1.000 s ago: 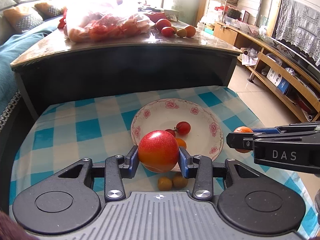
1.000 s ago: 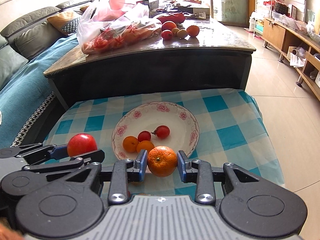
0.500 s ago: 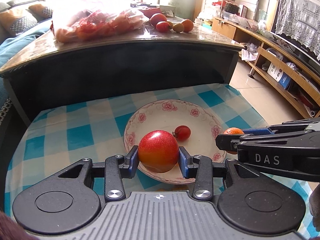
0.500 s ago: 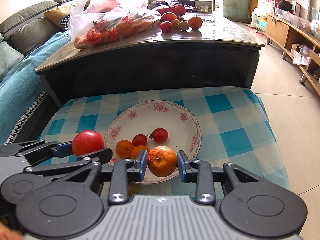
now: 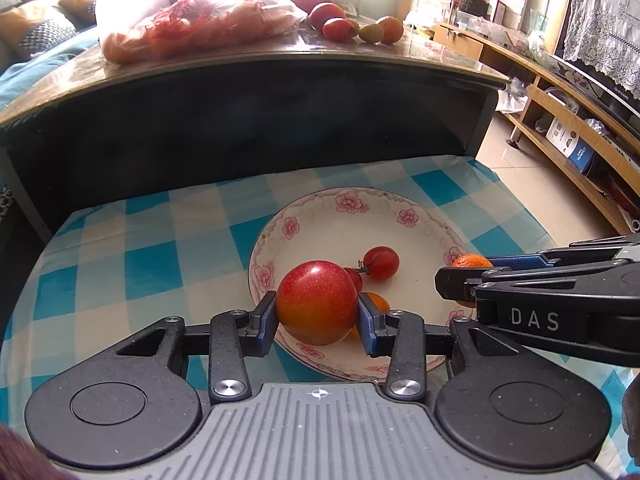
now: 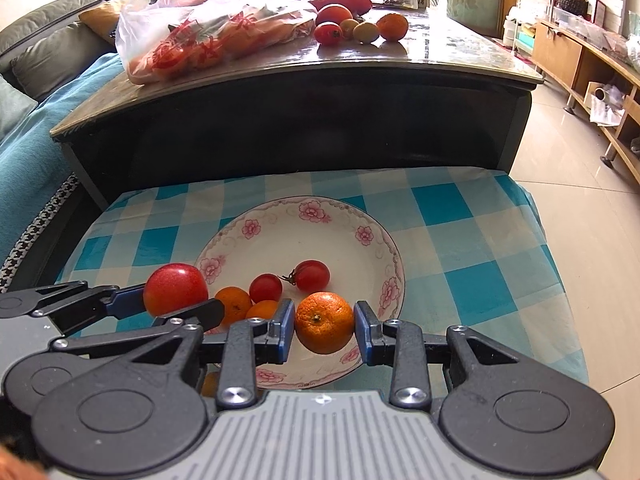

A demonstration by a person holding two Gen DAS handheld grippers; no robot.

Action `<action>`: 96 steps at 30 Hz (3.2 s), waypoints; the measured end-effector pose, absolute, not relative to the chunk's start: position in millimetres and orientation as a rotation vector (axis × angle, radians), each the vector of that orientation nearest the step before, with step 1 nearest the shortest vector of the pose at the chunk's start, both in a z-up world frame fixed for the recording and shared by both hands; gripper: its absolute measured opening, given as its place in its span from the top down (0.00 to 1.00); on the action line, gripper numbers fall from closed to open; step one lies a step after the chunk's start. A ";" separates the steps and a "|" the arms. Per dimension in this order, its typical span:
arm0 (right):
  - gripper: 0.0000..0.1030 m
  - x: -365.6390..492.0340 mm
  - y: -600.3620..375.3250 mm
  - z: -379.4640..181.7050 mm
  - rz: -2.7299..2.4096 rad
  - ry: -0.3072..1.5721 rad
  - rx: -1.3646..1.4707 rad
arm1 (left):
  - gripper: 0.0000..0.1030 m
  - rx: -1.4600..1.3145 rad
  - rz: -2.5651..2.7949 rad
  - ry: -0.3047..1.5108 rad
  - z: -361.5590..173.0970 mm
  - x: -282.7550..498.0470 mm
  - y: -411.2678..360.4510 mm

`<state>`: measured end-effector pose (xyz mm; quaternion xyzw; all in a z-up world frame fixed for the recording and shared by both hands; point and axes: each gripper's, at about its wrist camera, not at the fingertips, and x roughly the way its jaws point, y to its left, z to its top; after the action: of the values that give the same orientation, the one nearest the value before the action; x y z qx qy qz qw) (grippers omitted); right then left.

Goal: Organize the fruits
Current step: 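Lift the apple and mandarin and carry both over the white bowl, then lower the apple and mandarin into the bowl and open both grippers, then withdraw both open tools from the bowl toward the remaining fruit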

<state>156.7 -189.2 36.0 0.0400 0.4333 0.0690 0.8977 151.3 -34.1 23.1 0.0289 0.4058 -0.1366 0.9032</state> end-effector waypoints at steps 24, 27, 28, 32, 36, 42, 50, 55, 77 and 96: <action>0.65 186.9 -198.7 7.6 0.147 0.949 0.154 | 0.54 0.039 -0.277 0.866 6.4 175.3 -37.4; 0.65 189.7 -202.4 6.2 0.139 0.951 0.175 | 0.54 0.040 -0.285 0.866 5.5 178.6 -39.6; 0.65 190.8 -203.9 5.7 0.136 0.952 0.183 | 0.54 0.040 -0.287 0.865 5.1 179.5 -40.2; 0.65 194.5 -208.7 3.8 0.123 0.958 0.201 | 0.54 0.041 -0.299 0.866 3.7 184.4 -43.1; 0.64 198.6 -213.6 2.0 0.114 0.959 0.223 | 0.54 0.044 -0.314 0.867 2.7 189.5 -45.8; 0.63 202.0 -219.6 -2.8 0.112 0.970 0.272 | 0.54 0.028 -0.319 0.878 0.7 192.2 -44.4; 0.63 200.5 -219.3 -0.3 0.114 0.965 0.278 | 0.53 0.012 -0.318 0.879 3.9 192.1 -42.7; 0.63 200.4 -221.4 -0.1 0.117 0.964 0.294 | 0.53 0.007 -0.318 0.879 4.5 192.0 -41.4; 0.58 177.0 -208.3 28.7 0.138 0.882 0.252 | 0.45 0.135 -0.303 0.815 24.6 151.3 -44.7; 0.58 126.7 -196.1 36.7 0.165 0.886 0.244 | 0.43 0.115 -0.250 0.824 29.5 111.5 -23.3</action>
<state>126.7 -196.1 36.7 0.1176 0.4271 0.0796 0.8930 111.5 -23.3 29.5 0.0557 0.3992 -0.1213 0.9071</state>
